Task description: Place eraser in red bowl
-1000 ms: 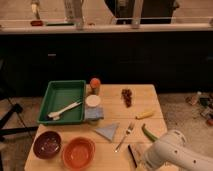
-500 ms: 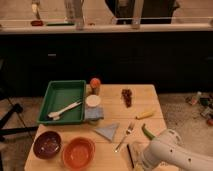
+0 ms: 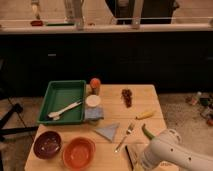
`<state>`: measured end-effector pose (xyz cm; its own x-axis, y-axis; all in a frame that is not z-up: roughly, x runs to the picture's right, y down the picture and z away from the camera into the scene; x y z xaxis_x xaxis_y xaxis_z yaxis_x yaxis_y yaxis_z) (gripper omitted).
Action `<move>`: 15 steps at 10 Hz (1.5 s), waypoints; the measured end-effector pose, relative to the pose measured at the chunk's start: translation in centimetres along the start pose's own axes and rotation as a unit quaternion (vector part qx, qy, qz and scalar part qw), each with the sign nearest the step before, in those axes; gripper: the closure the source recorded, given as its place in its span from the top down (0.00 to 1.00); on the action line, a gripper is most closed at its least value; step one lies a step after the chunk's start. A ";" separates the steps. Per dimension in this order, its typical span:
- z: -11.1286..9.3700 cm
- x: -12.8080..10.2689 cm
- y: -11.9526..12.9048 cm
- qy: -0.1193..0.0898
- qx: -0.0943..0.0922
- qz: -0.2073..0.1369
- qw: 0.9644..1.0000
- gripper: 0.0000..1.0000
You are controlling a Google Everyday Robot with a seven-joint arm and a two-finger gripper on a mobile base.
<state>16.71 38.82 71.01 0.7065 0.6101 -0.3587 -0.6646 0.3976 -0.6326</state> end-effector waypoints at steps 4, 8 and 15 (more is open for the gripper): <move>0.2 0.4 -0.2 0.000 -0.004 0.005 1.000 0.00; -0.1 0.6 -0.3 0.003 -0.002 0.005 1.000 0.03; -0.1 0.7 -0.4 0.002 -0.002 0.007 1.000 0.03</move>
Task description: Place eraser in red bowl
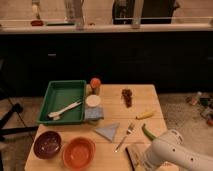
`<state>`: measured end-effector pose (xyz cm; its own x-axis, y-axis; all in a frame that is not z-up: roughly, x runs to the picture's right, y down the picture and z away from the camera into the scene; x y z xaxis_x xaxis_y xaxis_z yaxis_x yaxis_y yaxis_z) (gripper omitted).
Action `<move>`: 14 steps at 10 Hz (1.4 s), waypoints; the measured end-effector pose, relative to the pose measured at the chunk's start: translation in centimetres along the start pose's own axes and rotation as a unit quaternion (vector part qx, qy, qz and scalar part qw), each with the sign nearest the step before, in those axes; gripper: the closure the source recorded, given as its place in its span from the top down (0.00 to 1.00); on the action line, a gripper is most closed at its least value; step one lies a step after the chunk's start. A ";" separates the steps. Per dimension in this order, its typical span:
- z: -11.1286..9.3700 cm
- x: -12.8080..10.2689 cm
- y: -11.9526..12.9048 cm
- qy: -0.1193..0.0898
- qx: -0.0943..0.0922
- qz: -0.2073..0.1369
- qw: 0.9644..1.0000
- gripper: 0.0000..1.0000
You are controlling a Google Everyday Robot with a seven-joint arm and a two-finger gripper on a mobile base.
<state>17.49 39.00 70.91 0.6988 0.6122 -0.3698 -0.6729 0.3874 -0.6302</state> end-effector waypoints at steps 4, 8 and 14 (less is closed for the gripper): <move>0.0 0.0 0.0 0.000 0.000 0.000 1.000 0.11; 0.0 0.0 0.0 0.000 -0.001 0.000 1.000 0.52; -0.1 0.0 0.1 -0.006 0.001 0.002 1.000 0.80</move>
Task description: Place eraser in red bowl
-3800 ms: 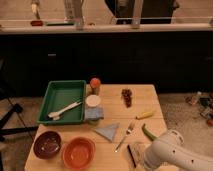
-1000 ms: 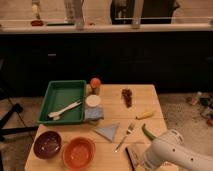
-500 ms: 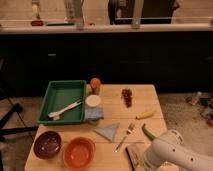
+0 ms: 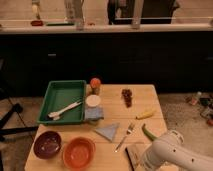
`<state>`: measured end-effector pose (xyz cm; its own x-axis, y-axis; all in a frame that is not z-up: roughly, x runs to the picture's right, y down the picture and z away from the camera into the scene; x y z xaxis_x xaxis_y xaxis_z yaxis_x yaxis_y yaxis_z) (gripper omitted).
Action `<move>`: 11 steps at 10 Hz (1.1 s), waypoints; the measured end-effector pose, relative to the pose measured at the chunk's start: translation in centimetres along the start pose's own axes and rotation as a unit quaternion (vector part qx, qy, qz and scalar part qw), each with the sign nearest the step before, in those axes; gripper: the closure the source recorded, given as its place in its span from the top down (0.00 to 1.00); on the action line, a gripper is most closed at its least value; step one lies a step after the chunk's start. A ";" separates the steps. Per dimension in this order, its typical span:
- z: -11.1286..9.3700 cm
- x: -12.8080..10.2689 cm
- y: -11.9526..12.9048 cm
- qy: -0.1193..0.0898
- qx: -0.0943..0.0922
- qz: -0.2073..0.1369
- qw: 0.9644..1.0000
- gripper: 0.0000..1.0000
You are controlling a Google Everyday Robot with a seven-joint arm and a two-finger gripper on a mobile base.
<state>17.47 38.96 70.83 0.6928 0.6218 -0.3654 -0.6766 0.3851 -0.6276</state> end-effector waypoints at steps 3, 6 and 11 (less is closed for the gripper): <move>-0.1 0.0 0.0 -0.002 0.000 -0.001 1.000 0.80; -0.2 0.2 -0.1 0.000 0.001 0.000 1.000 0.80; 0.1 0.2 0.2 -0.004 0.020 0.044 0.999 0.80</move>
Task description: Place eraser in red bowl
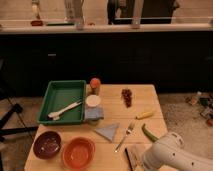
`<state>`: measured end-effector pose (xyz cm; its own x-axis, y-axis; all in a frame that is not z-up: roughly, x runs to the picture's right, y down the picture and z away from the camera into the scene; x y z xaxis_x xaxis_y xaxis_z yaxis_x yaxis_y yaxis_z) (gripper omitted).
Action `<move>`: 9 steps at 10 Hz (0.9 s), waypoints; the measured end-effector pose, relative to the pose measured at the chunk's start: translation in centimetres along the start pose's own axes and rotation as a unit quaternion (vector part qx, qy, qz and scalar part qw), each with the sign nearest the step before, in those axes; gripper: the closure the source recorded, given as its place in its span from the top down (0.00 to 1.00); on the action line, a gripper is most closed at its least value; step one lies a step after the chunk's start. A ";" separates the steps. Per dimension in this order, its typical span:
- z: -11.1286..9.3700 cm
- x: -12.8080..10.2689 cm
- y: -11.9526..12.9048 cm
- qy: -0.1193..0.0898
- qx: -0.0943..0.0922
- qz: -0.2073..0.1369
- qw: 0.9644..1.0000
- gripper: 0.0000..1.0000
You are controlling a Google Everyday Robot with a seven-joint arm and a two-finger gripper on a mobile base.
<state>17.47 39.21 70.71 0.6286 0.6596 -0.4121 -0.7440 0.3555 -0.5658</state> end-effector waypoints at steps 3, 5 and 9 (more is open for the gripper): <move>0.0 0.1 0.0 0.001 0.016 0.037 0.999 0.80; -0.1 -0.3 0.2 0.004 0.024 0.042 0.999 0.80; -0.2 -1.3 0.9 0.007 0.034 0.044 0.998 0.80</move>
<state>16.04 38.56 70.61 0.5625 0.6816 -0.4679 -0.8100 0.3411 -0.4770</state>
